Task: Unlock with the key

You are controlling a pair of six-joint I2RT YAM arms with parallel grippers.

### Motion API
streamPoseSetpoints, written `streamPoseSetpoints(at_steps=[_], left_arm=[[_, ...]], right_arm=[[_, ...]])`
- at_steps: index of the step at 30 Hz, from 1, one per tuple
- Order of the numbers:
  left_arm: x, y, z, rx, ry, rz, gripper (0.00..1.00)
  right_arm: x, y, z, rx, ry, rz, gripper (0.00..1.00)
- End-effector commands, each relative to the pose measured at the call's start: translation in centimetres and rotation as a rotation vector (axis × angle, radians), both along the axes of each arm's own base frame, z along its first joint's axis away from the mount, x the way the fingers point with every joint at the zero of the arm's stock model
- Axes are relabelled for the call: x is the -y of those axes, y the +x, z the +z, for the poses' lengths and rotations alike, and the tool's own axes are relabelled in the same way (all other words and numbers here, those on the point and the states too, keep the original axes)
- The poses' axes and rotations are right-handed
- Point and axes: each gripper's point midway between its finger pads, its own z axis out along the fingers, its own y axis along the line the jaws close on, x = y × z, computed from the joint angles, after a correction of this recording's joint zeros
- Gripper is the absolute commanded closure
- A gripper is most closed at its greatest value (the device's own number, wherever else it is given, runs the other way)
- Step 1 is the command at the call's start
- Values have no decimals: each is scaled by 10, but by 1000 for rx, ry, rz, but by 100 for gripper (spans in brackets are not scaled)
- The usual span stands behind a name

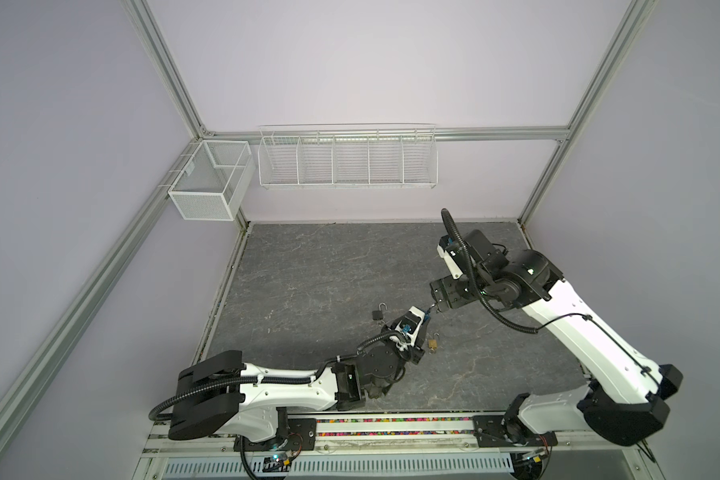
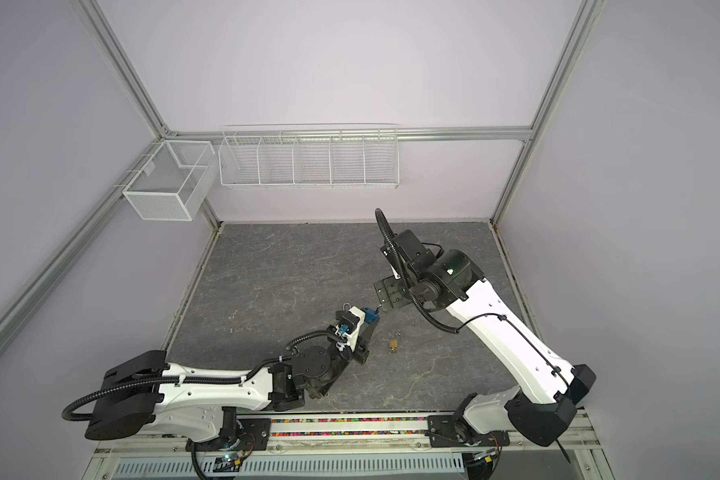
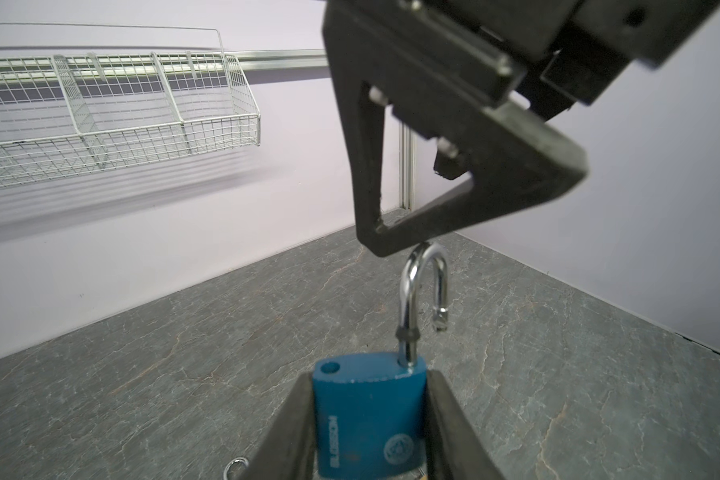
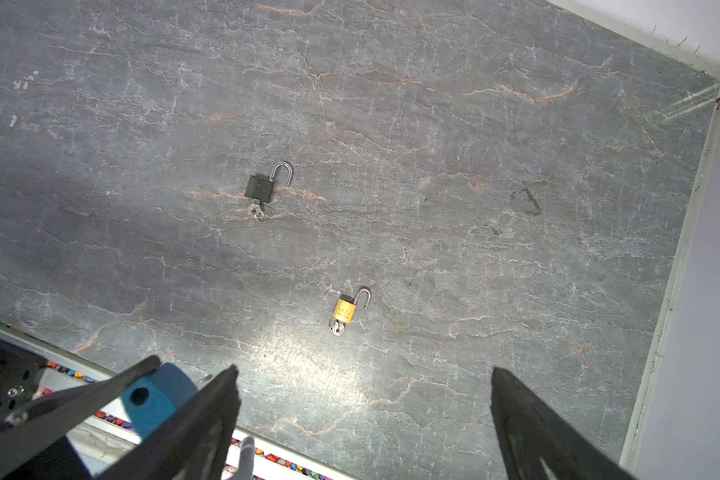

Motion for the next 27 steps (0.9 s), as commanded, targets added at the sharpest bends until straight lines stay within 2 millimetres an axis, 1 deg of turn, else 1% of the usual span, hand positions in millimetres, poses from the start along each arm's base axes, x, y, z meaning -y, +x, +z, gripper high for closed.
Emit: streamPoseSetpoints(at_steps=[1, 7, 11, 14, 18, 21, 24, 27], left_arm=[[-7, 1, 24, 17, -83, 18, 100], [-7, 1, 26, 9, -98, 14, 100], [-6, 0, 27, 11, -97, 7, 100], [-6, 1, 26, 10, -98, 12, 100], [-5, 1, 26, 2, -105, 14, 100], [-6, 3, 24, -6, -106, 29, 100], [-13, 8, 21, -53, -120, 72, 100], [-21, 15, 10, -171, -130, 116, 100]], right_arm=[[9, -13, -4, -27, -12, 21, 5], [8, -21, -5, -41, 22, 54, 5], [6, -27, -2, -35, 56, 82, 6], [13, -27, -1, -24, 44, 61, 6], [13, -29, -1, -25, 63, 68, 6], [23, -26, 2, 1, 27, 35, 6], [25, -28, 7, 26, 49, 41, 6], [31, -29, 9, 52, 60, 16, 7]])
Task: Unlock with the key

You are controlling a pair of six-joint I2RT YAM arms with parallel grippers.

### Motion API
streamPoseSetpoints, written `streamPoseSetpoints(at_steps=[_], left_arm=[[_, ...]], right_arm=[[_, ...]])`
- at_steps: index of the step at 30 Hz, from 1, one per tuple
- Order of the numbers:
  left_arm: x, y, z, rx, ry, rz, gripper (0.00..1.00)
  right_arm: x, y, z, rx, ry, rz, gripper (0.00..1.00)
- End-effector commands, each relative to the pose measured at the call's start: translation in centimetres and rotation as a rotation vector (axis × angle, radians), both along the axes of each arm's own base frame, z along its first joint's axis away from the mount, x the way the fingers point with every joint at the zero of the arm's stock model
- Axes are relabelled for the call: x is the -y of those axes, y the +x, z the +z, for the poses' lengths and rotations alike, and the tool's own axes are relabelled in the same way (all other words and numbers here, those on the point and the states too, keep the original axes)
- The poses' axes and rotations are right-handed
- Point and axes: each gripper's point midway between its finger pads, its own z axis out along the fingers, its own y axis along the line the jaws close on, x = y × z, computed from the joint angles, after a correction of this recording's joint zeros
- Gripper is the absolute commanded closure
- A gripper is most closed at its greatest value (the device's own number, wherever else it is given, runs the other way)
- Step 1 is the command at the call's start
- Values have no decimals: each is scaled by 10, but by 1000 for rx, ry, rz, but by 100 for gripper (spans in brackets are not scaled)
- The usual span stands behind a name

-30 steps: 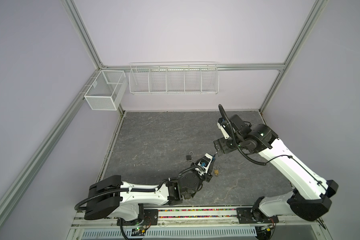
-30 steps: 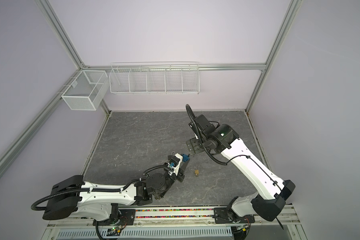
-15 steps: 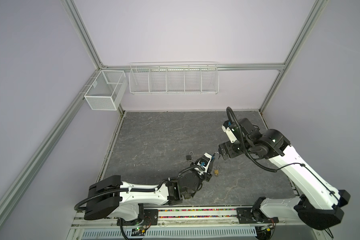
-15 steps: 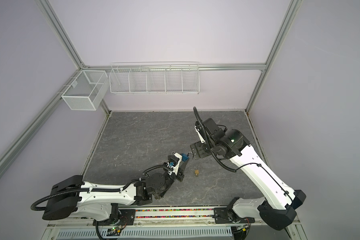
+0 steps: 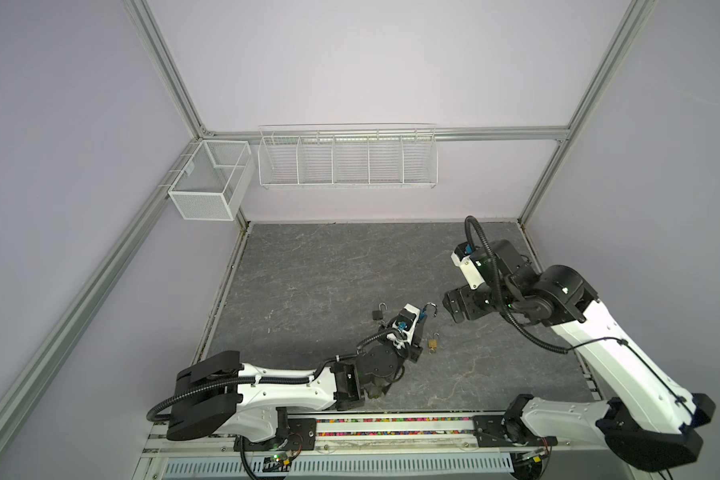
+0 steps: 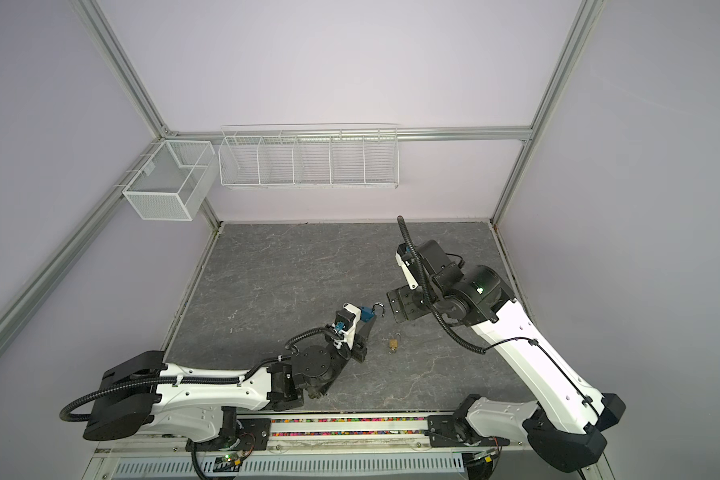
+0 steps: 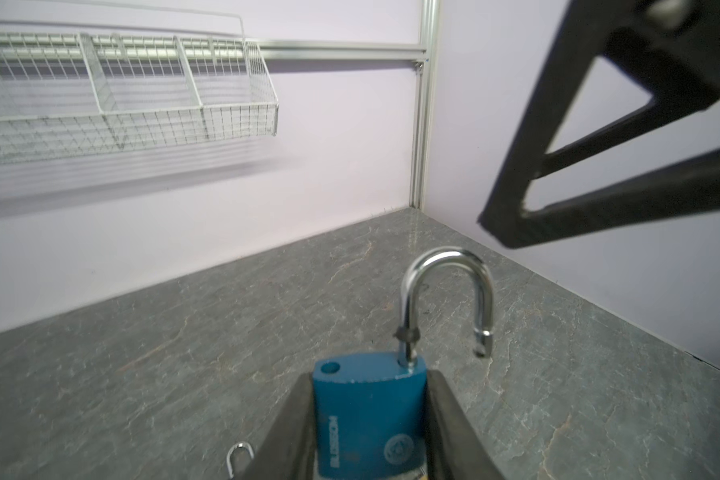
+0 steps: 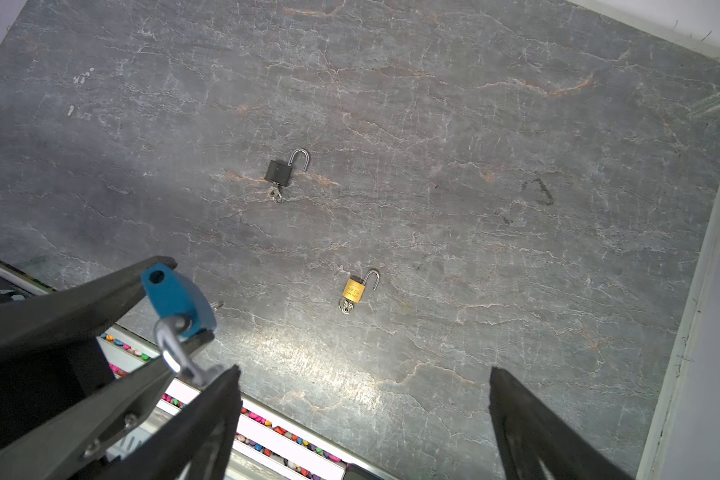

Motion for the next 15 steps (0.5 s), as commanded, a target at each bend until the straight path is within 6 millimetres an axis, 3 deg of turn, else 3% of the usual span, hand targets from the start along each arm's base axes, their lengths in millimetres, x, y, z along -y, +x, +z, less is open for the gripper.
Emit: streamPoseSetpoints(at_steps=[1, 7, 9, 15], left_arm=[[-14, 9, 11, -135, -96, 70, 100], [-48, 6, -35, -463, -87, 176, 100], [-60, 2, -52, -570, -86, 204, 100], [-70, -9, -90, -793, -87, 234, 100]], right_arm=[[13, -1, 2, 44, -2, -33, 7], [25, -3, -21, 53, 64, -116, 10], [20, -7, -30, 39, 115, -116, 10], [-6, -15, -72, -10, 289, -79, 11]])
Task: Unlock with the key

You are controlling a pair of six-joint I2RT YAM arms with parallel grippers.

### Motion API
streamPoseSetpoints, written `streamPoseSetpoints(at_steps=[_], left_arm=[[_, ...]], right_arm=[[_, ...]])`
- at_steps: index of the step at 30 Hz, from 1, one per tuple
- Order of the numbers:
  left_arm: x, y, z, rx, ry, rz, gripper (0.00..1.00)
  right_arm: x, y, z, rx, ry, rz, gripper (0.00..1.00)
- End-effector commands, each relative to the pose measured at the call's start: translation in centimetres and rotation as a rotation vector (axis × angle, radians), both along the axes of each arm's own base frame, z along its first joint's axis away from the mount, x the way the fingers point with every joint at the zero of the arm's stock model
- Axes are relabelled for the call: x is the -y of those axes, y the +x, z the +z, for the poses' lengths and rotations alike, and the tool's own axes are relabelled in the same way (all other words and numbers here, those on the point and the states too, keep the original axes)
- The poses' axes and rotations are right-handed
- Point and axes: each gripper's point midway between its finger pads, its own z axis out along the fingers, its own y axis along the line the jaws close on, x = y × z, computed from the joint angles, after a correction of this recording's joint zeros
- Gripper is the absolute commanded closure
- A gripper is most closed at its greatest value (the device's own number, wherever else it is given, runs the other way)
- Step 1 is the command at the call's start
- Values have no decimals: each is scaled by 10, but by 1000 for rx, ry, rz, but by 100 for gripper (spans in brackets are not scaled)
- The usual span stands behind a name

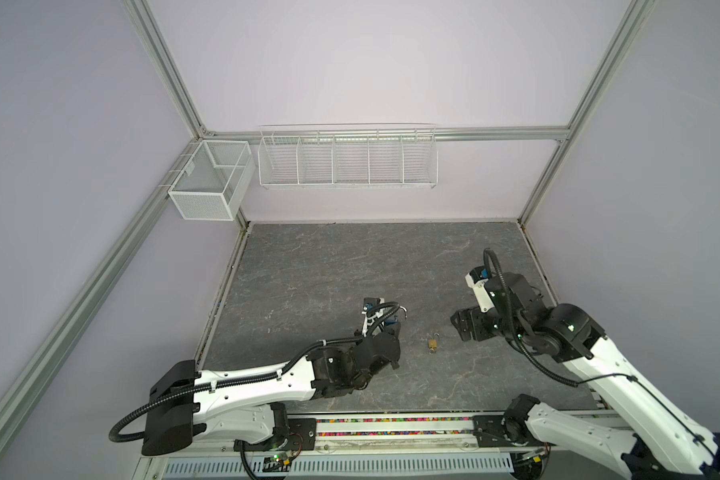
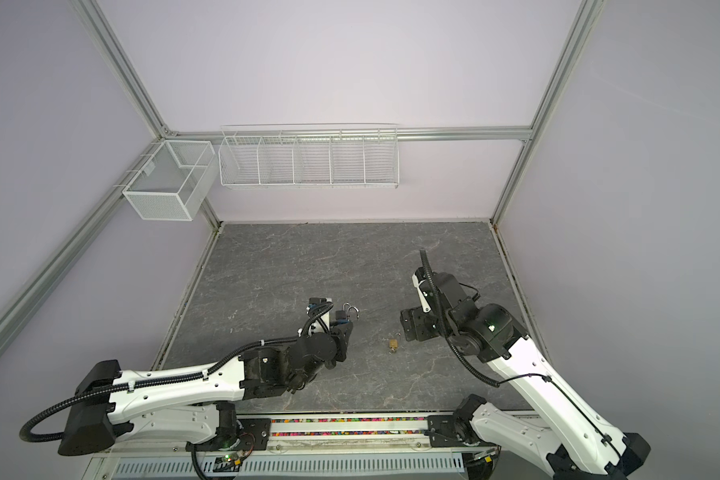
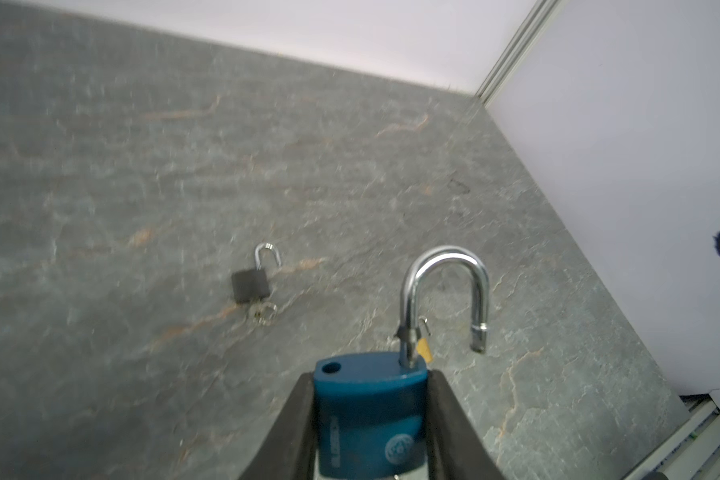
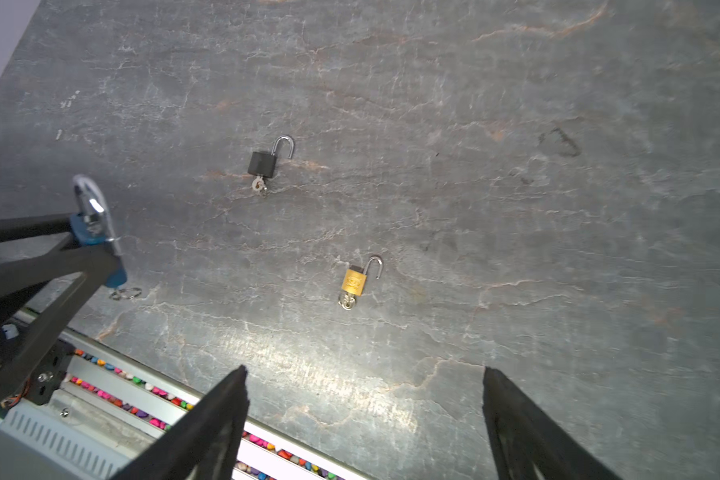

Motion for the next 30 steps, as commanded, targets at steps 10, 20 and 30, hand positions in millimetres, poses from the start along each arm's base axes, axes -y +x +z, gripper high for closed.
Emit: streamPoseSetpoints(at_steps=[10, 20, 30], left_arm=[[-6, -16, -81, -392, 121, 99, 100], [1, -20, -130, -508, 343, 144, 100], [-12, -23, -156, -563, 384, 188, 100]], right_arm=[[-28, 0, -70, -65, 219, -47, 12], [-14, 3, -96, -74, 166, -134, 11], [-3, 2, -107, -77, 123, -172, 11]])
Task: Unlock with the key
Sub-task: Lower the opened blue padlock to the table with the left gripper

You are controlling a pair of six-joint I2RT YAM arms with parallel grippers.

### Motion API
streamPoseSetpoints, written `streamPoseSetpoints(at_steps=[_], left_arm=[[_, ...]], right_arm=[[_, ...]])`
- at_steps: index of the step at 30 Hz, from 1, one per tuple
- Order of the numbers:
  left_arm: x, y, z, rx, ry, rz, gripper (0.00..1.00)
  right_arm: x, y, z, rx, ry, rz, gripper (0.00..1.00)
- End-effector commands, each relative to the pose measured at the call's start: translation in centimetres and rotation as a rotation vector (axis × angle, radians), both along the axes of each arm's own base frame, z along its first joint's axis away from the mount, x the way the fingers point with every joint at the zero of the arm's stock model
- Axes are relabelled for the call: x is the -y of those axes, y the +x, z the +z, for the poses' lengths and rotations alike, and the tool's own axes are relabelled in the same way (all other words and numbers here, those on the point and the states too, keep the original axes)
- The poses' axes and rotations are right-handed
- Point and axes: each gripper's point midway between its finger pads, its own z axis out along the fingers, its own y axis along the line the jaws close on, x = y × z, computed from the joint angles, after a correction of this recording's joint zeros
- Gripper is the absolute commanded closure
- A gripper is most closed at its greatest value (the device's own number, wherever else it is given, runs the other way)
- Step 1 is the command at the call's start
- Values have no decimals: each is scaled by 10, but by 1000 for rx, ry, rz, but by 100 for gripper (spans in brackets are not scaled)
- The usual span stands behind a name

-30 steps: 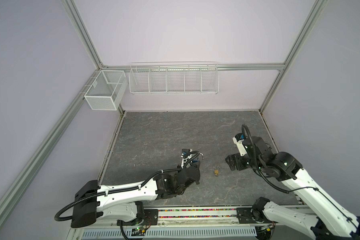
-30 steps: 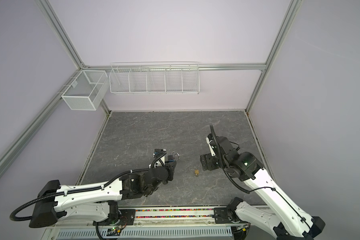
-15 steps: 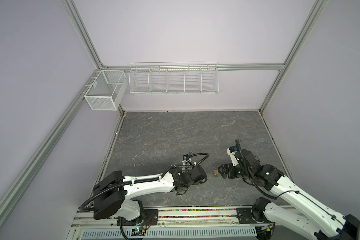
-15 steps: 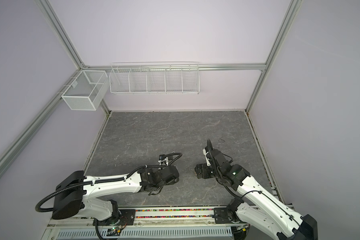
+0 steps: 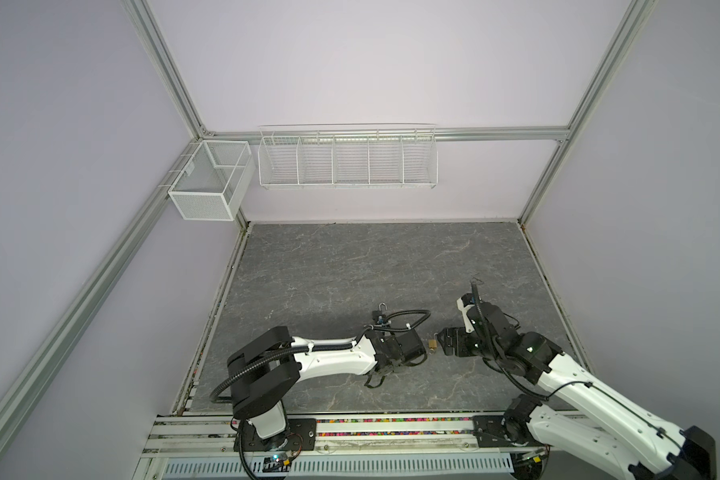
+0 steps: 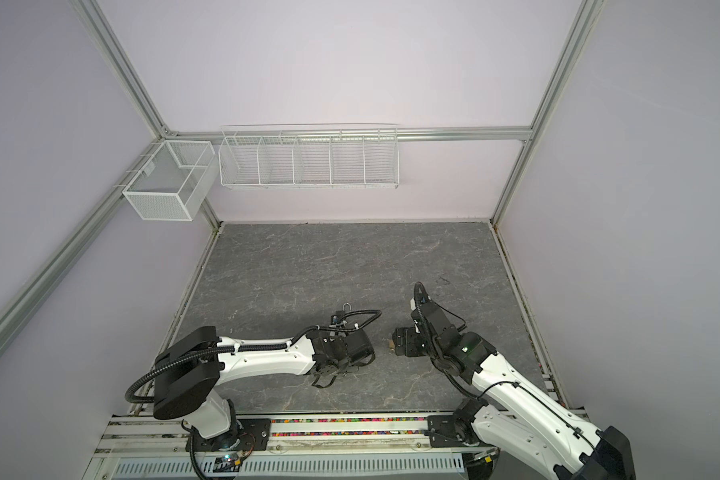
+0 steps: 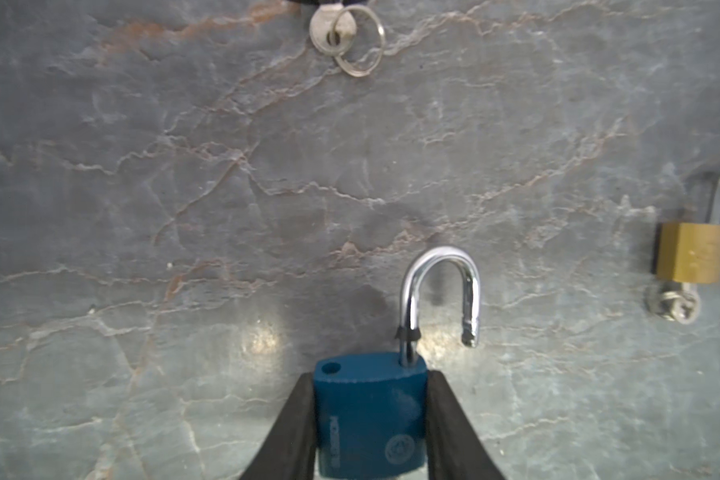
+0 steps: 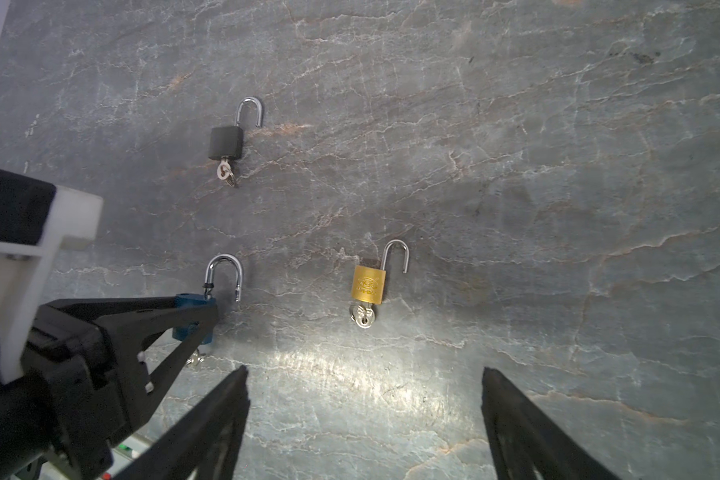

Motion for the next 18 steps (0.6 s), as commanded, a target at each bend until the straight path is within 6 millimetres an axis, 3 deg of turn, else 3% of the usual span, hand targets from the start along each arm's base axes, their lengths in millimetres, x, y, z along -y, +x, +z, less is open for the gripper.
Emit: streamPoseSetpoints(at_steps=[1, 8, 12, 18], left_arm=[[-9, -1, -7, -20, 36, 35, 100], [-10, -1, -12, -42, 74, 29, 100], [-9, -1, -13, -53, 75, 23, 73], [-9, 3, -2, -40, 74, 17, 52]], right_arm=[[5, 1, -3, 8, -5, -31, 11], [7, 4, -4, 10, -14, -36, 11], [8, 4, -4, 6, -17, -40, 11], [10, 6, 3, 21, -13, -49, 11]])
